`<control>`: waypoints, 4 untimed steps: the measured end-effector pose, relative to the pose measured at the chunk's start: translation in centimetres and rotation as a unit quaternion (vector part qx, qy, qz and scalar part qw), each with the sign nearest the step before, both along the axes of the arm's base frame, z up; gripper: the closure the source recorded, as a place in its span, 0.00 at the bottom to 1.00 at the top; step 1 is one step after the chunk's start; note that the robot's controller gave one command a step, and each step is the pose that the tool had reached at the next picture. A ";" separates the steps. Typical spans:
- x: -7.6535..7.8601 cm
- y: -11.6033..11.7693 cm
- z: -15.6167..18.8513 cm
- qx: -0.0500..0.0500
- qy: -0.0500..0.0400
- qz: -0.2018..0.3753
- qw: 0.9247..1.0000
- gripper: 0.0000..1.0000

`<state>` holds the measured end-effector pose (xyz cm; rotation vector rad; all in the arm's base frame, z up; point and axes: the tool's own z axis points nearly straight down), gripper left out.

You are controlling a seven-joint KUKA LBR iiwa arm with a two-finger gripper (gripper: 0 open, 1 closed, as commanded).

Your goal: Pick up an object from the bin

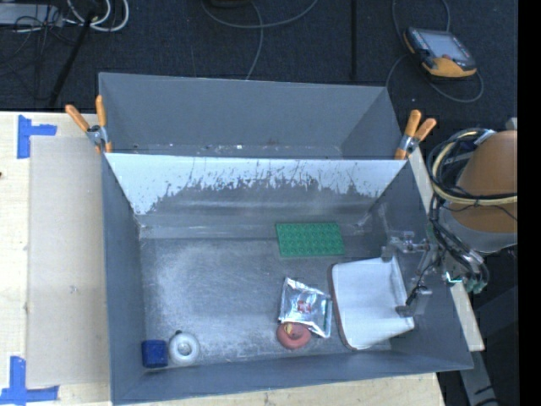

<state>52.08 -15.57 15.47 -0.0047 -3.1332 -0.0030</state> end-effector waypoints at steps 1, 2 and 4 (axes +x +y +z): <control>0.4 9.0 -8.8 0.000 -0.001 -0.115 0.993 0.00; -4.5 15.0 -5.5 0.000 -0.003 0.011 1.000 0.00; -1.1 17.8 -8.6 0.003 -0.004 0.661 0.751 0.00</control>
Offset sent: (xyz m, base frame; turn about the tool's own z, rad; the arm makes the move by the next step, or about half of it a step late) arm 0.0048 0.0858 -0.0847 0.2348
